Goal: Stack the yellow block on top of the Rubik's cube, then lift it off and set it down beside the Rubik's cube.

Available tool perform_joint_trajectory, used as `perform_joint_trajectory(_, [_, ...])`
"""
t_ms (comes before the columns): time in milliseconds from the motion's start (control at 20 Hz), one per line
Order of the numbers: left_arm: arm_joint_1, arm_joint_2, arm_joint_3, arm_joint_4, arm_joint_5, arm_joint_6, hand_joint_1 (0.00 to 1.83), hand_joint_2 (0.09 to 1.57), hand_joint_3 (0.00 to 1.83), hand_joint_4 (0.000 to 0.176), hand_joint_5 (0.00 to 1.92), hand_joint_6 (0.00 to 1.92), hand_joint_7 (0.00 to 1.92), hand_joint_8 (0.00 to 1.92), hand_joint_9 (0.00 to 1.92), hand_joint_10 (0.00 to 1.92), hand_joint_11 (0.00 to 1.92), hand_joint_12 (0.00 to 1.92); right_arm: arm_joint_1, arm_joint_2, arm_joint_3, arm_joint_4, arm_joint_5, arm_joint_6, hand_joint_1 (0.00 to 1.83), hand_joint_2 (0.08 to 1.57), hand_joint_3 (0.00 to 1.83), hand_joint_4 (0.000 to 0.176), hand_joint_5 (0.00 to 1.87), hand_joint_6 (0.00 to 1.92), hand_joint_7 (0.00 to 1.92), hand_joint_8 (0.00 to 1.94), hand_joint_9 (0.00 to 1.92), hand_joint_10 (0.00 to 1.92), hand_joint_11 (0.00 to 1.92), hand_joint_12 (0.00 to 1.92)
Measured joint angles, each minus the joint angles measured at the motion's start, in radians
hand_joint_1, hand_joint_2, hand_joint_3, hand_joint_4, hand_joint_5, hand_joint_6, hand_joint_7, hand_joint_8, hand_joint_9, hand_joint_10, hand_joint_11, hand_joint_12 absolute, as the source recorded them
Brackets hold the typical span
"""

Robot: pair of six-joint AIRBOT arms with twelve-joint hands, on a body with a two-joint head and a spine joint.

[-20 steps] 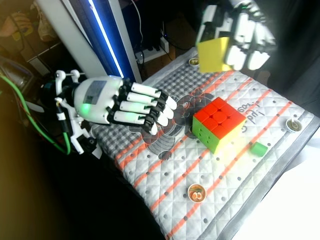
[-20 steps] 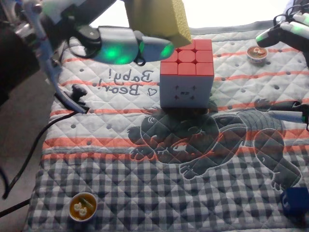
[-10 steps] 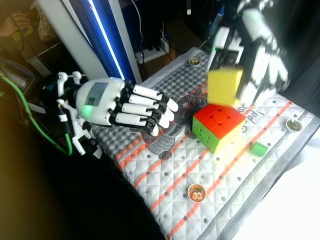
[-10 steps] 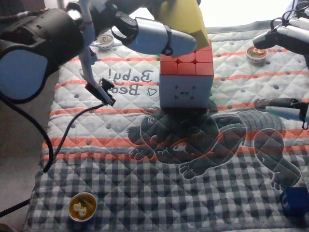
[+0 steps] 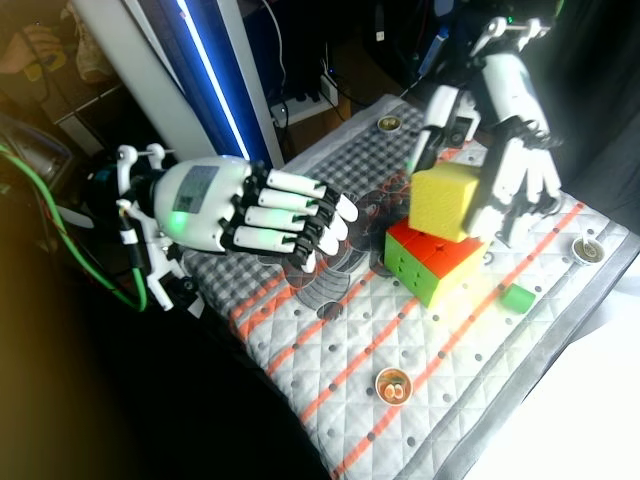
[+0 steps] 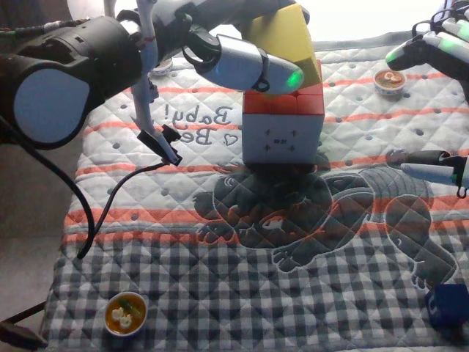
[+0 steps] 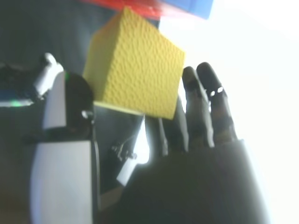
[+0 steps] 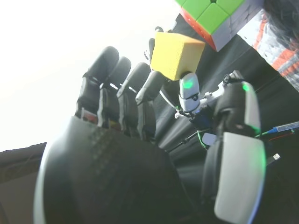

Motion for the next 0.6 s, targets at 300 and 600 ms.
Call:
perform_joint_trajectory(300, [0.000,-0.014,0.018,-0.003,-0.012,0.000,0.88,1.08,0.00,0.066,0.53,0.07,0.27,0.00,0.19,0.08,0.00,1.10,0.000,0.000,0.000,-0.004,0.000,0.000,0.93,0.87,0.48,0.000,0.24,0.86,0.16,1.12,0.00,1.29,0.00,1.75])
perform_joint_trajectory(600, [0.000,-0.014,0.018,-0.008,-0.015,0.000,0.85,1.09,0.00,0.094,0.41,0.00,0.44,0.02,0.03,0.91,0.00,1.51,0.000,0.000,0.002,-0.002,0.000,0.004,0.95,0.86,0.49,0.000,0.24,0.85,0.15,1.04,0.00,1.17,0.00,1.72])
